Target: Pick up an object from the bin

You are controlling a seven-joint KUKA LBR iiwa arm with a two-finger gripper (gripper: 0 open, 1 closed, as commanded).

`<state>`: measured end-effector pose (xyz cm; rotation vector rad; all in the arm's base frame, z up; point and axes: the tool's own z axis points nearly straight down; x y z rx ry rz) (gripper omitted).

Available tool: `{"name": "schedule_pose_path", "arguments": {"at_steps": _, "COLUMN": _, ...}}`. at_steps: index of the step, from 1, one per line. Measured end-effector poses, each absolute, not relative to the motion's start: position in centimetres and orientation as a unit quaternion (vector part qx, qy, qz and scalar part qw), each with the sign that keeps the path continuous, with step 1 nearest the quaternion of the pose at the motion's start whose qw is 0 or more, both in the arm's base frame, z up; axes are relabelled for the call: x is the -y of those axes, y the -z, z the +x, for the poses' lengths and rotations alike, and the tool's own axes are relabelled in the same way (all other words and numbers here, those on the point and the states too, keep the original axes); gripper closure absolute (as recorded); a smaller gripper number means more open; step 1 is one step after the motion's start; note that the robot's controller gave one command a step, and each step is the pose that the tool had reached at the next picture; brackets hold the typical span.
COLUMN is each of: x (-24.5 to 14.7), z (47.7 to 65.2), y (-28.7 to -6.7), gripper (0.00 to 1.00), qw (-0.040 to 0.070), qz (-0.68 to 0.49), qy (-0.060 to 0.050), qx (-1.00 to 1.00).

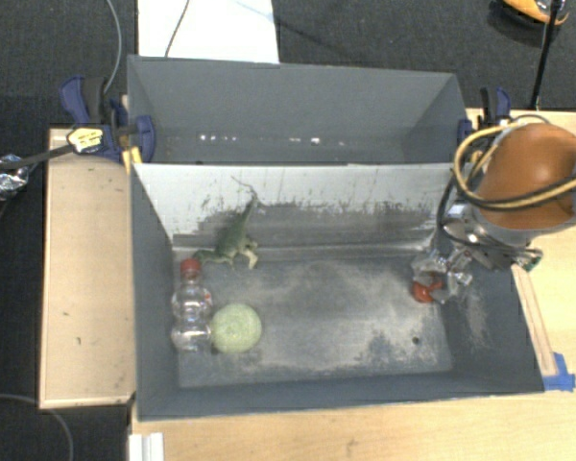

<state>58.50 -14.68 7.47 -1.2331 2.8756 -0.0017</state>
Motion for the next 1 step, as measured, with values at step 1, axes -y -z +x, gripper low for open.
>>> {"name": "schedule_pose_path", "arguments": {"at_steps": 1, "x": 14.64, "z": 58.59, "y": -7.39, "gripper": 1.00, "qw": 0.007, "qz": -0.394, "qy": 0.000, "qx": -0.919}}
